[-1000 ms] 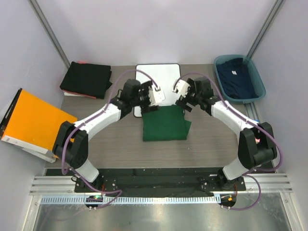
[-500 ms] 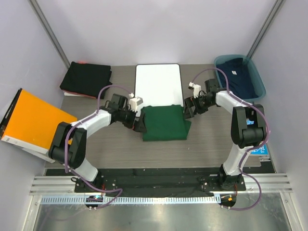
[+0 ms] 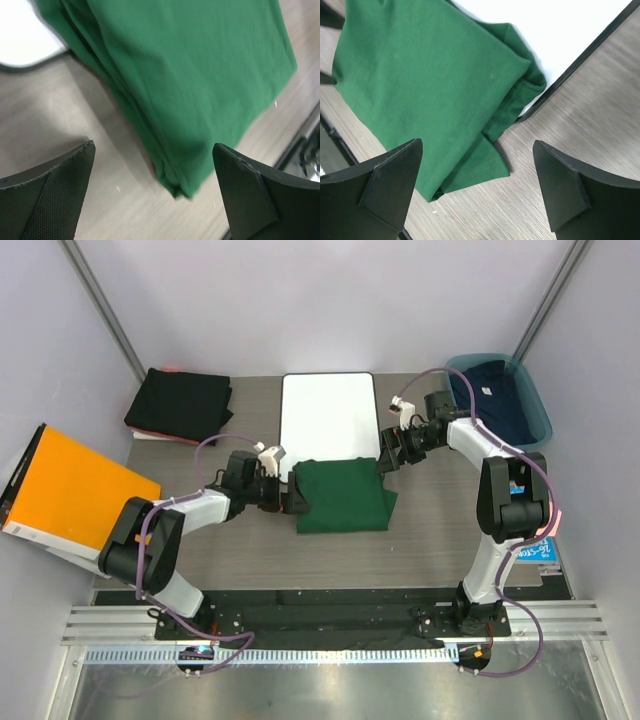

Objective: Fold and stack the t-shirts
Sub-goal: Put the neatly folded tshirt into the corner of the board with the left arm

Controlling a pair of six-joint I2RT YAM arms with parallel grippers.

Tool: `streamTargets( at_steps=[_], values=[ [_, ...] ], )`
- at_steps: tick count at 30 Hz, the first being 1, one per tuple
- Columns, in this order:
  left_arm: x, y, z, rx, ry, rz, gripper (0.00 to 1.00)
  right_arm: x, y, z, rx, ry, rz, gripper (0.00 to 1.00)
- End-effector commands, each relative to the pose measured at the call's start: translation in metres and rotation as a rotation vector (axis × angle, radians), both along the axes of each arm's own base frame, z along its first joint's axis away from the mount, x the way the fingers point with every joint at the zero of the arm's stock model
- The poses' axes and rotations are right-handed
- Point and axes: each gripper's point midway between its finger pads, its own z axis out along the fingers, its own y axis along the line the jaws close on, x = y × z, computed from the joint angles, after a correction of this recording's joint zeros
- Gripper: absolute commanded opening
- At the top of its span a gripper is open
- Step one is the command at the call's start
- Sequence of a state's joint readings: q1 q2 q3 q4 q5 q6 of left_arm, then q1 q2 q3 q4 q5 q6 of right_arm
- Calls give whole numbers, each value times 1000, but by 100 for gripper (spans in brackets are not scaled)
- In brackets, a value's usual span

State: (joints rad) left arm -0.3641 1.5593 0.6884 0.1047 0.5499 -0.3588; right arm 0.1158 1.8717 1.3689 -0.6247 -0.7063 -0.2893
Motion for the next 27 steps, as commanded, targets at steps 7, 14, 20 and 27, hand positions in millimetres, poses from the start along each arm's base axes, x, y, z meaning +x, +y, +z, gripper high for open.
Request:
streamTargets(
  at_steps=[7, 14, 20, 27],
  values=[
    [50, -31, -5, -74, -18, 49, 98, -1, 7, 7, 38, 0, 37, 96],
    [65, -67, -9, -123, 36, 3, 82, 1, 6, 5, 26, -8, 41, 95],
    [56, -80, -1, -166, 98, -25, 81, 8, 2, 10, 10, -48, 49, 95],
    [34, -73, -4, -138, 145, -51, 84, 8, -1, 12, -7, -55, 61, 95]
  ],
)
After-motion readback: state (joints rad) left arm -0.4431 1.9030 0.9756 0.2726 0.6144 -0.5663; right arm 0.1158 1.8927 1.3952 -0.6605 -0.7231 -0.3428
